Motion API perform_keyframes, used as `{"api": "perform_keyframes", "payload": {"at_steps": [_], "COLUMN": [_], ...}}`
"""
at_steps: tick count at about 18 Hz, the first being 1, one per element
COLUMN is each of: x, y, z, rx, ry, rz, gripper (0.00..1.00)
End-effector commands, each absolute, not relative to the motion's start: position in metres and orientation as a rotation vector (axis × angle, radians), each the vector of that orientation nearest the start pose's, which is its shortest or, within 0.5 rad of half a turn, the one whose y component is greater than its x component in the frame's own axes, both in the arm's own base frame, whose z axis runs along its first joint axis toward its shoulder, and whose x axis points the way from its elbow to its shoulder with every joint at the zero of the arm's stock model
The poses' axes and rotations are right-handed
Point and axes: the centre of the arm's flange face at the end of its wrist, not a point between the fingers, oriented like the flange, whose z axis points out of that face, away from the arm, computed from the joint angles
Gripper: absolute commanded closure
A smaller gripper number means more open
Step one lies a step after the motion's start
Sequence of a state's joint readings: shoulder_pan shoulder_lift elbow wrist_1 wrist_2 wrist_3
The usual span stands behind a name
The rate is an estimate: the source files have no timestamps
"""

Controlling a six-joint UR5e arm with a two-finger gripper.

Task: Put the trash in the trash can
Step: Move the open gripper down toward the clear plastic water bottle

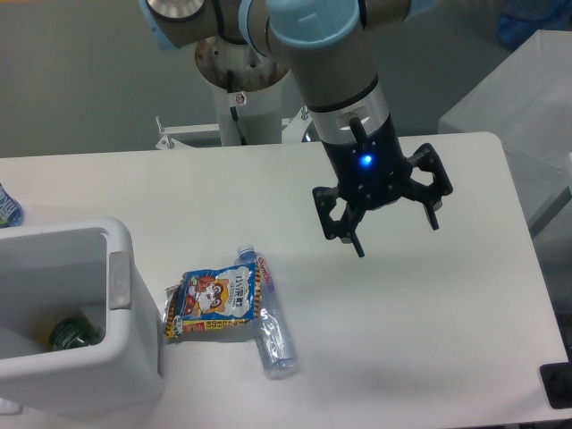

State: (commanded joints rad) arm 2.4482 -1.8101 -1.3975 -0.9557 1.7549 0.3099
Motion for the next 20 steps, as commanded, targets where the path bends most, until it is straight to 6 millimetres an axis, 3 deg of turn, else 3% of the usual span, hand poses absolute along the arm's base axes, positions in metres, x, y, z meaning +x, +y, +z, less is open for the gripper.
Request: {"api": "perform_keyframes", "payload": {"at_steps": [4,9,17,20], "x": [-0.409,-0.407,-0.400,-0.398], "y": [0.490,0.492,0.487,0.487], "z": [0.516,0.500,0.446,0.442], "rx": [-2.591,-2.614,-2.667,-2.655], "ry": [-0.828,-0.821,-0.837,-0.867], "rz": [0.632,0.610,0.590,0.568], "gripper": [0.00,0.00,0.00,0.00]}}
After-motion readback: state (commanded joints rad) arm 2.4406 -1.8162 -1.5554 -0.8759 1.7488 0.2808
